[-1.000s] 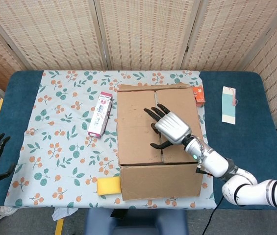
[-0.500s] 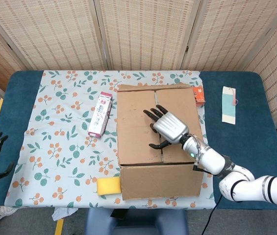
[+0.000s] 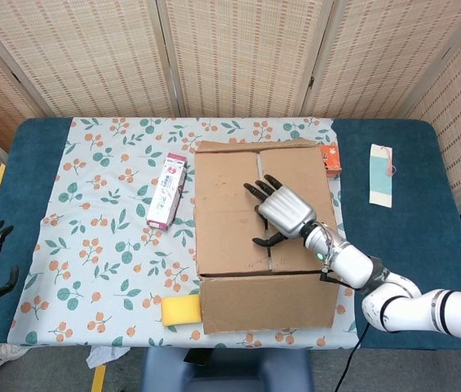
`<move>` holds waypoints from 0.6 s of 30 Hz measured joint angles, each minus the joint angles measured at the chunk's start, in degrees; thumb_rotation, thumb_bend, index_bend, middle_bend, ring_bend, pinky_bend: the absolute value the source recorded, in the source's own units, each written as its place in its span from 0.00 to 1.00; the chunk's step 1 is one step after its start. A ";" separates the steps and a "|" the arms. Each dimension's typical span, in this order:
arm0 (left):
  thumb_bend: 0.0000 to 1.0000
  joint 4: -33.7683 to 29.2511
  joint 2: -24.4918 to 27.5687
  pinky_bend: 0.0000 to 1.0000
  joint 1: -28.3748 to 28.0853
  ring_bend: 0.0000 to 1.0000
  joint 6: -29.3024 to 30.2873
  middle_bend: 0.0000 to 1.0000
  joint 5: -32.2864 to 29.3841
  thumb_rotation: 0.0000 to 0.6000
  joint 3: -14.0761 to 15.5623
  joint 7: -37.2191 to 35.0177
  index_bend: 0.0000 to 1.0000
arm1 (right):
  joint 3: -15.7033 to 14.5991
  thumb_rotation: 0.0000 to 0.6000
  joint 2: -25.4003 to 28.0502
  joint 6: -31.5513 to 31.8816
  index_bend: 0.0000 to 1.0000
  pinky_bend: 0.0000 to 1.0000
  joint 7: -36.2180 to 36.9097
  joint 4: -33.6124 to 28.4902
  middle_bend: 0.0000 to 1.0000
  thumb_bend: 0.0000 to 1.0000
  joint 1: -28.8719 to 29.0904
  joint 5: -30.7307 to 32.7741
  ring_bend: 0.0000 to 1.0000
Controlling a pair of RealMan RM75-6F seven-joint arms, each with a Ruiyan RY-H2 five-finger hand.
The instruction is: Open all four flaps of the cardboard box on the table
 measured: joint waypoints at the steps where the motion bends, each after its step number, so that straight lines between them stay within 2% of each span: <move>1: 0.66 -0.02 0.00 0.00 -0.03 0.00 -0.07 0.00 -0.01 1.00 0.01 0.05 0.00 | -0.24 0.30 0.15 0.04 0.48 0.00 -0.27 -0.04 0.00 0.35 0.06 0.39 0.00; 3: 0.69 -0.11 0.02 0.00 -0.08 0.00 -0.17 0.00 -0.02 1.00 0.03 0.12 0.00 | -0.73 0.30 0.54 0.25 0.48 0.00 -0.80 -0.20 0.00 0.35 0.16 1.24 0.00; 9: 0.69 0.00 -0.06 0.00 -0.14 0.00 -0.39 0.00 -0.22 1.00 0.02 0.45 0.00 | -1.18 0.30 2.30 2.19 0.49 0.00 -1.18 -1.76 0.00 0.35 -0.12 2.11 0.00; 18: 0.69 -0.11 -0.38 0.00 -0.12 0.00 -0.20 0.00 -0.44 1.00 -0.07 1.80 0.00 | -0.51 0.30 7.76 7.79 0.49 0.00 0.85 -7.55 0.00 0.35 -3.23 -0.07 0.00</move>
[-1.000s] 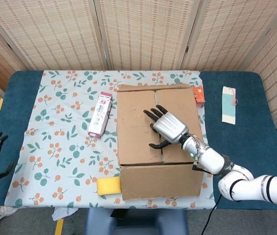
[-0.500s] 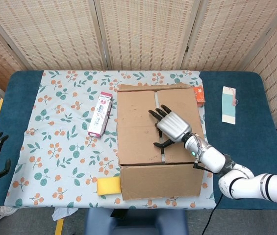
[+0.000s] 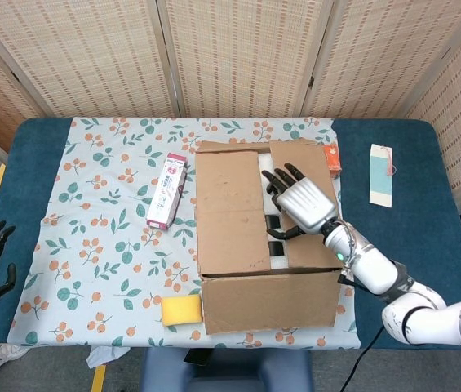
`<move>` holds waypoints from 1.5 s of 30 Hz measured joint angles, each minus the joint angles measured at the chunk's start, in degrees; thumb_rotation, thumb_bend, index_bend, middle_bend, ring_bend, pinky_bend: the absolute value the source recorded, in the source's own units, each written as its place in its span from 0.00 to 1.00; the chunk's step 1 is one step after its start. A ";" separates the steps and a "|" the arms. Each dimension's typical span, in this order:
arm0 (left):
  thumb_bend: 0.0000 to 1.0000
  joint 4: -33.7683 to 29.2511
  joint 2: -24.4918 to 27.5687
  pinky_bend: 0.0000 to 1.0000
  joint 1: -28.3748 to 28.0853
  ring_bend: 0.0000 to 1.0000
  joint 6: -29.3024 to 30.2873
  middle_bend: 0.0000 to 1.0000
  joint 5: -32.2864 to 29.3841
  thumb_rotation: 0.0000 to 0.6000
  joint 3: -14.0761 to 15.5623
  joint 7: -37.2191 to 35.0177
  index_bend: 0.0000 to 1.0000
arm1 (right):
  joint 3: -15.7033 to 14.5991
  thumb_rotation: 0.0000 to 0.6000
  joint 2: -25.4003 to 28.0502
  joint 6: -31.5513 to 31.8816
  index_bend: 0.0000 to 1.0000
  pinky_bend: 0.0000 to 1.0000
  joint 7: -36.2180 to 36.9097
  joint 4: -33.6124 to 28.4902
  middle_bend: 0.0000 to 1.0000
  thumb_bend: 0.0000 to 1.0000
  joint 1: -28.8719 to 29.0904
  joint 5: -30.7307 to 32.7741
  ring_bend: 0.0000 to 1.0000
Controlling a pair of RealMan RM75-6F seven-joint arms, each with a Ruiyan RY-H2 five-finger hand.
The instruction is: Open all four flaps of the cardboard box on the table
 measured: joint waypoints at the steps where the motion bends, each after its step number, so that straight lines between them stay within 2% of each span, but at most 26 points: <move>1: 0.69 -0.14 -0.02 0.00 0.06 0.00 0.10 0.00 -0.09 1.00 -0.02 0.39 0.00 | 0.16 0.30 0.70 0.77 0.49 0.00 0.69 -0.67 0.00 0.35 -0.62 -0.61 0.00; 11: 0.69 -2.30 -0.49 0.00 0.62 0.00 1.20 0.00 -0.94 1.00 -0.19 6.37 0.00 | -0.57 0.30 10.68 10.90 0.49 0.00 4.82 -8.19 0.00 0.35 -10.33 -9.99 0.00; 16: 0.69 -3.46 -0.95 0.00 0.75 0.00 1.67 0.00 -0.94 1.00 -0.07 9.75 0.00 | -2.85 0.30 16.10 19.82 0.49 0.00 8.24 -11.18 0.00 0.35 -19.33 -17.76 0.00; 20: 0.69 -4.87 -1.33 0.00 0.87 0.00 2.12 0.00 -0.59 1.00 0.30 13.76 0.00 | -5.21 0.30 19.30 25.07 0.49 0.00 14.64 -11.22 0.00 0.35 -25.95 -24.41 0.00; 24: 0.69 -6.73 -1.68 0.00 0.83 0.00 2.24 0.00 0.03 1.00 0.80 17.02 0.00 | -7.65 0.30 20.28 29.07 0.49 0.00 22.03 -7.70 0.00 0.35 -32.45 -29.66 0.00; 33: 0.69 -6.47 -1.92 0.00 0.80 0.00 3.17 0.00 1.03 1.00 0.69 16.42 0.01 | -8.89 0.30 14.00 32.14 0.48 0.00 32.06 4.23 0.00 0.35 -37.83 -33.98 0.00; 34: 0.69 -6.30 -1.93 0.00 0.81 0.00 3.40 0.00 1.31 1.00 0.69 16.11 0.03 | -8.82 0.30 12.99 32.64 0.47 0.00 33.32 5.36 0.00 0.35 -38.21 -34.51 0.00; 37: 0.69 -6.04 -1.92 0.00 0.93 0.00 4.39 0.00 2.97 1.00 0.99 15.61 0.18 | -8.10 0.30 8.81 35.73 0.44 0.00 36.52 9.59 0.00 0.35 -39.27 -36.59 0.00; 40: 0.69 -5.94 -1.86 0.00 1.09 0.00 5.99 0.02 5.80 1.00 1.61 15.04 0.21 | -7.10 0.32 3.10 39.65 0.43 0.00 38.12 15.41 0.00 0.35 -40.63 -37.95 0.00; 43: 0.69 -5.18 -1.80 0.00 1.26 0.00 7.67 0.02 8.08 1.00 2.09 12.90 0.21 | -6.00 0.46 -3.51 42.48 0.42 0.00 37.89 21.58 0.00 0.35 -42.34 -37.88 0.00; 44: 0.69 -4.95 -1.74 0.00 1.32 0.00 7.82 0.02 8.24 1.00 2.20 12.06 0.21 | -5.69 0.53 -5.36 42.97 0.41 0.00 37.50 23.15 0.00 0.35 -42.90 -37.56 0.00; 45: 0.69 -4.77 -1.55 0.00 1.40 0.00 8.01 0.02 8.40 1.00 2.39 10.85 0.21 | -5.29 0.55 -7.44 43.30 0.38 0.00 36.57 24.67 0.00 0.35 -43.60 -36.82 0.00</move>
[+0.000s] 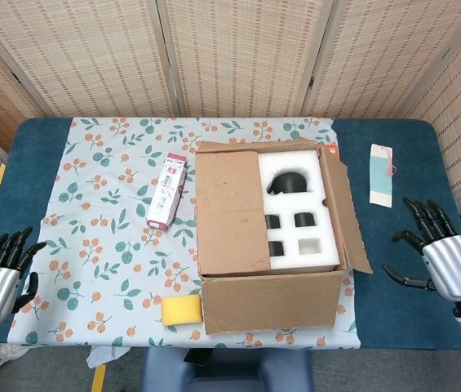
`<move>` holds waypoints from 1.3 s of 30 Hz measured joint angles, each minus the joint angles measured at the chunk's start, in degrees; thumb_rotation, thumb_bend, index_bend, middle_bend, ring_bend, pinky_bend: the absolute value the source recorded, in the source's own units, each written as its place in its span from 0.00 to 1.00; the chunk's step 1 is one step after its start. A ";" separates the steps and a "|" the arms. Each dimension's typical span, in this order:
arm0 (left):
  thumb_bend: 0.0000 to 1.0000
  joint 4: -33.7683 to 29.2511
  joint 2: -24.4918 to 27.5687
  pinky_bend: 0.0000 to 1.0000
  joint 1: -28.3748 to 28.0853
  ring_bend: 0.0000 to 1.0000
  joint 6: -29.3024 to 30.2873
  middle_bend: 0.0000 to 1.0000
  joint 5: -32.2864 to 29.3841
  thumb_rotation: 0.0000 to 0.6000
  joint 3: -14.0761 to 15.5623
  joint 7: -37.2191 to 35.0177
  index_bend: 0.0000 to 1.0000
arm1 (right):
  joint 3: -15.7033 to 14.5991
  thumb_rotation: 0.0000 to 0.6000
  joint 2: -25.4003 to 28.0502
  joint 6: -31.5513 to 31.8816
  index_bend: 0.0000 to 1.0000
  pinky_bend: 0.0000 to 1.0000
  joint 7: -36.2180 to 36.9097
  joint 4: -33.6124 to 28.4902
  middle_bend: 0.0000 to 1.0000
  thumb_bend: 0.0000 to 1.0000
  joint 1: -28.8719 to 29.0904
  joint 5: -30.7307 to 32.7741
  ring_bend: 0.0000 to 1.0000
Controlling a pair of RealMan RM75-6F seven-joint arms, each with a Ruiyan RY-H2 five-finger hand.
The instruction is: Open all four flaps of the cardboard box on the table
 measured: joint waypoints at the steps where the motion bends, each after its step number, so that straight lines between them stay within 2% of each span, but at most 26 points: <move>1: 0.69 0.02 0.20 0.00 0.06 0.00 0.18 0.03 0.27 1.00 0.17 -0.98 0.20 | 0.32 0.55 -1.12 0.12 0.35 0.00 -0.95 0.66 0.00 0.35 -0.44 0.69 0.00; 5: 0.69 0.19 1.20 0.00 0.05 0.01 1.45 0.05 2.85 1.00 0.89 -6.30 0.20 | 1.98 0.55 -3.95 1.83 0.33 0.00 -3.96 2.25 0.00 0.35 -2.10 2.47 0.00; 9: 0.69 0.98 2.52 0.00 -1.51 0.03 2.49 0.22 7.64 1.00 1.36 -11.59 0.43 | 3.26 0.55 -5.38 3.69 0.32 0.00 -1.02 4.09 0.00 0.35 -3.17 2.86 0.00; 12: 0.69 1.33 4.09 0.00 -4.39 0.03 2.70 0.24 11.68 1.00 1.22 -15.47 0.48 | 4.38 0.57 -6.79 6.45 0.32 0.00 1.30 6.55 0.00 0.35 -3.65 2.31 0.00; 16: 0.70 0.21 6.54 0.00 -8.99 0.06 1.17 0.31 13.90 1.00 0.12 -17.31 0.54 | 5.37 0.62 -8.56 11.29 0.32 0.00 -0.35 9.49 0.00 0.35 -4.20 0.67 0.00; 20: 0.76 -1.97 8.12 0.00 -13.04 0.08 -4.47 0.33 12.29 1.00 -1.64 -18.48 0.55 | 6.30 0.72 -9.39 13.74 0.32 0.00 0.79 10.72 0.00 0.35 -4.88 -0.32 0.00; 22: 0.82 -3.31 8.82 0.00 -15.62 0.07 -8.55 0.33 10.54 1.00 -2.75 -19.04 0.54 | 7.17 0.76 -9.90 15.50 0.32 0.00 2.14 11.29 0.00 0.35 -5.44 -0.37 0.00; 24: 0.95 -4.90 9.40 0.00 -18.51 0.06 -12.59 0.33 9.05 1.00 -3.88 -19.24 0.49 | 7.95 0.77 -10.18 17.73 0.32 0.00 2.50 11.58 0.00 0.35 -6.00 -0.40 0.00; 26: 1.00 -6.40 9.86 0.00 -20.80 0.06 -15.88 0.32 7.99 1.00 -4.69 -19.09 0.46 | 8.47 0.78 -10.21 18.78 0.32 0.00 3.17 11.84 0.00 0.35 -6.41 -0.28 0.00; 28: 1.00 -8.21 10.36 0.00 -23.35 0.06 -19.73 0.31 6.64 1.00 -5.60 -18.78 0.45 | 9.38 0.79 -10.27 19.41 0.32 0.00 4.75 12.34 0.00 0.35 -6.82 0.22 0.00; 31: 1.00 -10.75 10.83 0.00 -27.23 0.03 -25.25 0.27 3.73 1.00 -7.28 -18.50 0.52 | 11.31 0.79 -10.25 20.26 0.32 0.00 5.93 13.02 0.00 0.35 -7.45 1.35 0.00; 36: 1.00 -13.48 10.00 0.00 -33.76 0.00 -31.53 0.20 -0.92 1.00 -10.76 -17.14 0.55 | 11.99 0.79 -9.50 19.32 0.32 0.00 10.98 13.46 0.00 0.35 -7.97 2.79 0.00; 39: 1.00 -14.13 8.95 0.00 -36.39 0.01 -34.17 0.26 -2.74 1.00 -12.01 -14.76 0.54 | 12.15 0.79 -8.79 18.14 0.32 0.00 14.86 13.67 0.00 0.35 -8.15 3.45 0.00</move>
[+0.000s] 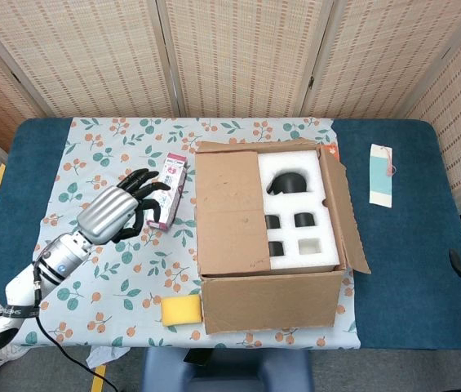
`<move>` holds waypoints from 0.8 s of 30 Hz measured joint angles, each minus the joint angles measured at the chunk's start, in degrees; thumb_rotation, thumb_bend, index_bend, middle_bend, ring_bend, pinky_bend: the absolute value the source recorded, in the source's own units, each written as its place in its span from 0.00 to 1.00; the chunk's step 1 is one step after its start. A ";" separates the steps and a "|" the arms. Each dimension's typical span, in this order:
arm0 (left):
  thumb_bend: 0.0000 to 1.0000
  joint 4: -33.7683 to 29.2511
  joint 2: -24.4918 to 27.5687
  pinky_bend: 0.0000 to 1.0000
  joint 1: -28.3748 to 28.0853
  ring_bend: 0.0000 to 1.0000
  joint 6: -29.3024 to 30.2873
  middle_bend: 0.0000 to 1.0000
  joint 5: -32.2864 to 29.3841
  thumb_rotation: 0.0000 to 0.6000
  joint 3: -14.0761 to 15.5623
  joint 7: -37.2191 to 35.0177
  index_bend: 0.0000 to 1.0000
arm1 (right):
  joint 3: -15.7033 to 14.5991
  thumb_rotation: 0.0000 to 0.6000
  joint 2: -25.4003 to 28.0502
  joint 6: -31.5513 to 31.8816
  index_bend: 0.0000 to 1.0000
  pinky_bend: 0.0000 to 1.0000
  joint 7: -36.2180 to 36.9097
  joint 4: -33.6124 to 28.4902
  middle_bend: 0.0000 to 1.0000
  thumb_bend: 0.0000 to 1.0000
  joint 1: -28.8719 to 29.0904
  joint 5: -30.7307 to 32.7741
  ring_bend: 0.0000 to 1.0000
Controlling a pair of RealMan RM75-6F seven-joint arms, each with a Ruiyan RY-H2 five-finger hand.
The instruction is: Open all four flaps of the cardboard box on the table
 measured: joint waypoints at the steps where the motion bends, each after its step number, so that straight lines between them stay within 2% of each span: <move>1: 1.00 -0.10 -0.33 0.00 -0.70 0.03 -0.66 0.28 -0.56 1.00 -0.34 0.83 0.54 | 0.05 0.79 0.22 -0.30 0.32 0.00 0.97 0.05 0.00 0.35 -0.05 0.14 0.00; 4: 1.00 0.05 -1.60 0.00 -2.74 0.09 -2.19 0.35 -2.22 1.00 -1.29 3.82 0.51 | 0.30 0.80 0.81 -1.16 0.32 0.00 3.15 0.29 0.00 0.35 -0.25 0.64 0.00; 6: 1.00 0.72 -2.23 0.00 -3.83 0.18 -2.94 0.41 -2.83 1.00 -1.64 6.12 0.47 | 0.40 0.79 1.02 -1.51 0.32 0.00 3.75 0.44 0.00 0.35 -0.35 0.80 0.00; 12: 1.00 3.48 -3.76 0.00 -4.95 0.24 -2.60 0.47 -4.17 1.00 -1.73 15.06 0.36 | 0.44 0.79 1.29 -2.06 0.32 0.00 4.62 0.75 0.00 0.35 -0.69 0.88 0.00; 13: 1.00 3.85 -3.98 0.01 -5.04 0.28 -2.47 0.51 -4.68 1.00 -1.72 16.07 0.34 | 0.42 0.79 1.29 -2.22 0.32 0.00 4.60 0.71 0.00 0.35 -0.69 0.89 0.00; 14: 1.00 4.20 -4.17 0.05 -5.13 0.34 -2.33 0.56 -5.07 1.00 -1.70 16.93 0.31 | 0.37 0.79 1.30 -2.41 0.32 0.00 4.57 0.65 0.00 0.35 -0.69 0.87 0.00; 15: 1.00 4.59 -4.34 0.14 -5.24 0.43 -2.20 0.64 -5.40 1.00 -1.66 17.98 0.29 | 0.27 0.79 1.32 -2.63 0.32 0.00 4.50 0.55 0.00 0.35 -0.68 0.77 0.00; 17: 1.00 4.98 -4.50 0.39 -5.33 0.57 -2.04 0.75 -5.93 1.00 -1.54 19.47 0.27 | 0.19 0.80 1.35 -2.71 0.32 0.00 4.32 0.36 0.00 0.35 -0.69 0.59 0.00; 18: 1.00 5.08 -4.48 0.54 -5.36 0.64 -2.07 0.80 -6.50 1.00 -1.41 20.32 0.27 | 0.22 0.80 1.35 -2.67 0.32 0.00 4.12 0.25 0.00 0.35 -0.72 0.56 0.00; 19: 1.00 5.07 -4.41 0.63 -5.35 0.69 -2.16 0.84 -7.01 1.00 -1.32 20.81 0.27 | 0.26 0.80 1.33 -2.66 0.32 0.00 3.97 0.22 0.00 0.35 -0.74 0.58 0.00; 22: 1.00 4.75 -3.79 0.75 -5.35 0.81 -2.98 0.94 -8.77 1.00 -0.93 21.71 0.27 | 0.40 0.79 1.29 -2.97 0.32 0.00 3.90 0.19 0.00 0.35 -0.75 0.79 0.00; 24: 1.00 4.13 -3.11 0.78 -5.42 0.84 -4.07 0.96 -9.60 1.00 -0.63 21.76 0.26 | 0.45 0.80 1.30 -3.50 0.32 0.00 3.98 0.22 0.00 0.35 -0.67 0.95 0.00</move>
